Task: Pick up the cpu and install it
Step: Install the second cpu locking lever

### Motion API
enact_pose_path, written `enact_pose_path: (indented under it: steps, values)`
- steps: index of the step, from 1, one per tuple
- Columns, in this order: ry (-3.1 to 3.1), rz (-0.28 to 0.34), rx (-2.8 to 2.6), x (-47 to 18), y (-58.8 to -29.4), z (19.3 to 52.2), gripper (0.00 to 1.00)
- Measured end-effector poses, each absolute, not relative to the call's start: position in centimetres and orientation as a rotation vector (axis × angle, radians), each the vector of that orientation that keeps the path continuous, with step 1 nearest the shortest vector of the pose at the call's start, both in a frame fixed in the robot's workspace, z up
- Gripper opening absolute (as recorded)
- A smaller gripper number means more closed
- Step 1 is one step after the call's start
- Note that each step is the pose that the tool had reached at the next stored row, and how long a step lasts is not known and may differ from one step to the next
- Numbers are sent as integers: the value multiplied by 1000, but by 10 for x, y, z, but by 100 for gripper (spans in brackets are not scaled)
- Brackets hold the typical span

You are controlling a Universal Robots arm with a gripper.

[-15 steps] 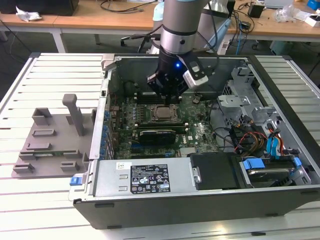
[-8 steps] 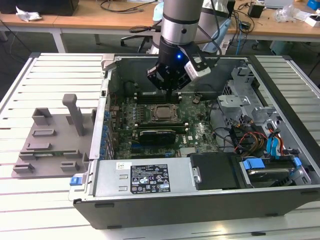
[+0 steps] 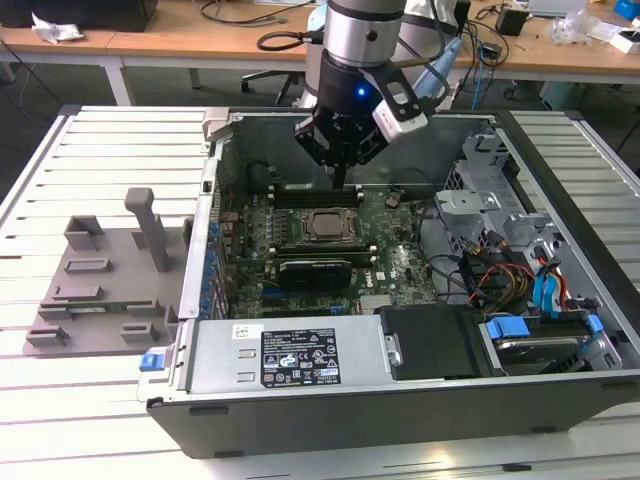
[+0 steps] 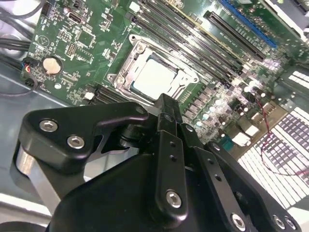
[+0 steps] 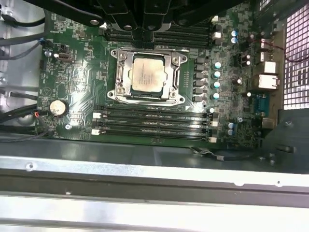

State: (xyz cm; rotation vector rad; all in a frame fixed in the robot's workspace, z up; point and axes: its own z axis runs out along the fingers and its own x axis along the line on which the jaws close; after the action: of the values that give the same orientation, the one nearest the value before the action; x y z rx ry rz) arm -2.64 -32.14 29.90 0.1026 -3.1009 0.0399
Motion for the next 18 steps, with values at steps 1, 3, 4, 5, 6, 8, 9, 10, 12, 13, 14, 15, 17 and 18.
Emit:
enact_pose_path:
  steps: [1,3,4,5,6,8,9,10,12,13,14,15,17,18]
  values:
    - [-3101,41,103,-26,-321,303,11]
    - [-3101,45,103,-26,-321,315,11]
    - [-3101,47,103,-26,-321,324,11]
    - [-3101,47,103,-26,-321,327,11]
    - [-3101,47,103,-26,-321,330,11]
    - [-3100,49,102,-26,-321,339,11]
    - [-3100,49,102,-26,-321,342,11]
    - [-3100,50,102,-26,-321,344,11]
    - [-3101,49,102,-26,-321,344,11]
    - [-3101,49,102,-26,-321,344,11]
    - [-3100,50,102,-26,-321,344,11]
    - [-3101,50,102,-26,-321,344,11]
    - [-3100,50,102,-26,-321,344,11]
    - [-3101,50,102,-26,-321,345,11]
